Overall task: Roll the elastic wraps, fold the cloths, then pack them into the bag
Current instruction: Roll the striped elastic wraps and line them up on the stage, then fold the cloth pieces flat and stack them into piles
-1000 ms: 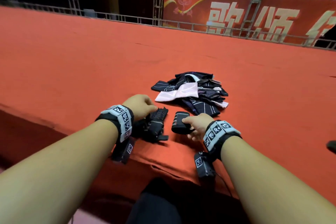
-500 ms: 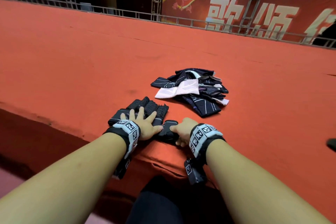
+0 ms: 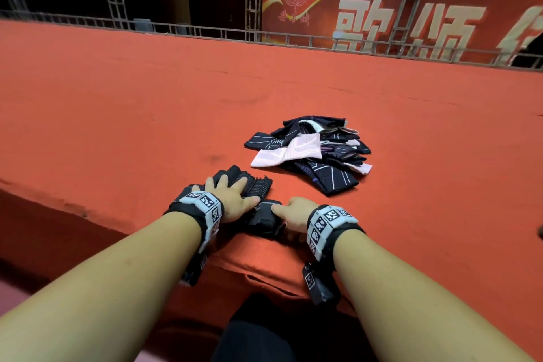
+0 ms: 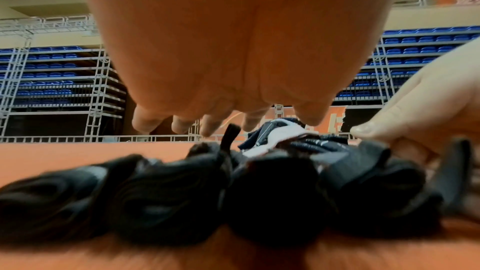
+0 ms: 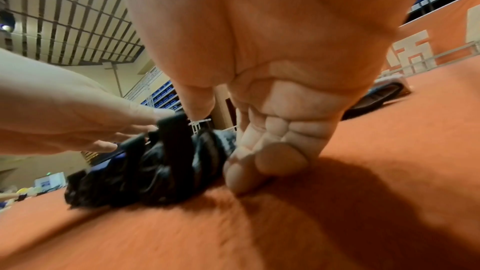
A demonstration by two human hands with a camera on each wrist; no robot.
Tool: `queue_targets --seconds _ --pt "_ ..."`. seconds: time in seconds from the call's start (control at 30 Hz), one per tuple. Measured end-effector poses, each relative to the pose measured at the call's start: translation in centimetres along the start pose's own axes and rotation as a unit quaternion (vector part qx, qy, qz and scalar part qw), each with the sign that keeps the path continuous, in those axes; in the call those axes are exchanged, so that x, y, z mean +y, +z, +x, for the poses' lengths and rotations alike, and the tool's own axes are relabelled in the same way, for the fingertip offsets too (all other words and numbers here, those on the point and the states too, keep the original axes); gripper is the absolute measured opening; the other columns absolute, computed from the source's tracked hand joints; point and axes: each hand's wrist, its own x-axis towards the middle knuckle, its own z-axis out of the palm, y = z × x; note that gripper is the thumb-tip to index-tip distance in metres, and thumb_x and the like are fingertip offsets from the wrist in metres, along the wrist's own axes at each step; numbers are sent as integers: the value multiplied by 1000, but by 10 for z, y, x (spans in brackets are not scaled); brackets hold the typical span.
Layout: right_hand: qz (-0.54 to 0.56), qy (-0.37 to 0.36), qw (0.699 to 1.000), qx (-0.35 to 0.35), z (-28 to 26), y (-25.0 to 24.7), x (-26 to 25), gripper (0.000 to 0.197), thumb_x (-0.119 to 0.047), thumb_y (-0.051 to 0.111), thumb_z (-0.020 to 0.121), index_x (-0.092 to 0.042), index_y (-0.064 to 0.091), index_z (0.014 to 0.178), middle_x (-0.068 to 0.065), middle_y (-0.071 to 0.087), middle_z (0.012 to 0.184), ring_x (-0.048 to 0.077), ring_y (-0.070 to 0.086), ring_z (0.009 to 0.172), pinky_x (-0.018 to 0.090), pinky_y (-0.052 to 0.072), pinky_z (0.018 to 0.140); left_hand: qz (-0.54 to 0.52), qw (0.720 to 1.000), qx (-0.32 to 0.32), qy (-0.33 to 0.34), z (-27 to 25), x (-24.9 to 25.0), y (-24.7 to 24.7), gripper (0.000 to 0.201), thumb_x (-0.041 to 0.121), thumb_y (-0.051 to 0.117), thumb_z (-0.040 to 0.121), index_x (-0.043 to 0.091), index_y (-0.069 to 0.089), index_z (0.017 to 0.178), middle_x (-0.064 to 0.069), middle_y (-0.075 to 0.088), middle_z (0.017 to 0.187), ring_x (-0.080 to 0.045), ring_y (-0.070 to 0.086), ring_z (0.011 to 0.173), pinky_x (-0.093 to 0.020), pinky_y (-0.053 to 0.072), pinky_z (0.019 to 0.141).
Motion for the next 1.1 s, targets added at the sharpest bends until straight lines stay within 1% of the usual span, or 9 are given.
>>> queue_targets --seconds 0.1,0.2,0.33,0.47,0.63,0.73,0.87,1.03,1.1 --pt "37 5 999 -10 1 -24 21 42 -42 44 100 -5 64 100 18 74 103 33 71 90 40 55 87 -17 996 72 46 8 23 -25 76 75 34 93 32 32 155 -6 32 161 -34 26 148 -53 25 118" --pt "18 18 999 48 -5 -63 55 28 -35 48 101 -9 60 104 19 65 114 25 59 84 33 49 77 -75 984 111 121 13 62 -41 62 57 47 98 16 51 144 -11 52 147 -32 49 133 -40 41 108" --pt "-19 88 992 91 -16 -109 111 44 -32 48 104 -7 55 139 12 53 146 29 50 133 30 38 109 -99 971 103 190 14 121 -37 37 43 57 95 15 67 118 -8 69 119 -28 62 110 -35 50 92" --pt "-29 156 984 78 -18 -126 154 59 -37 52 103 -13 37 154 7 34 161 26 32 147 32 24 120 -103 970 50 216 28 170 -16 27 36 63 92 14 68 107 -6 70 112 -27 64 109 -31 48 85" --pt "-70 153 986 -5 -19 -128 163 65 -43 52 101 -16 31 157 0 29 163 20 29 149 25 21 117 -181 970 13 160 58 205 13 42 32 68 89 17 65 127 -4 66 129 -23 60 120 -29 46 102" --pt "-75 143 987 -12 -15 -131 165 67 -43 57 99 -17 34 156 0 34 161 20 33 147 25 25 116 -262 960 42 86 75 212 23 40 28 70 86 15 65 124 -6 67 125 -27 62 116 -30 46 98" --pt "-82 145 986 -15 -11 -137 172 68 -45 59 97 -20 35 156 -1 37 159 20 36 145 24 27 113 -402 912 74 -40 94 220 30 54 25 74 82 3 54 127 -16 64 122 -36 61 114 -33 44 90" --pt "-77 149 986 -21 -10 -138 172 70 -46 63 94 -22 37 155 -1 41 157 21 40 143 26 31 114 -459 880 58 -104 123 221 41 89 50 76 51 3 60 125 -15 71 112 -32 69 98 -41 56 92" --pt "-70 149 986 -23 -11 -138 173 71 -46 62 94 -22 36 155 -1 40 158 22 39 144 26 30 115 -448 890 9 -82 124 224 41 64 40 74 79 20 59 138 -19 62 131 -35 65 113 -42 52 100"
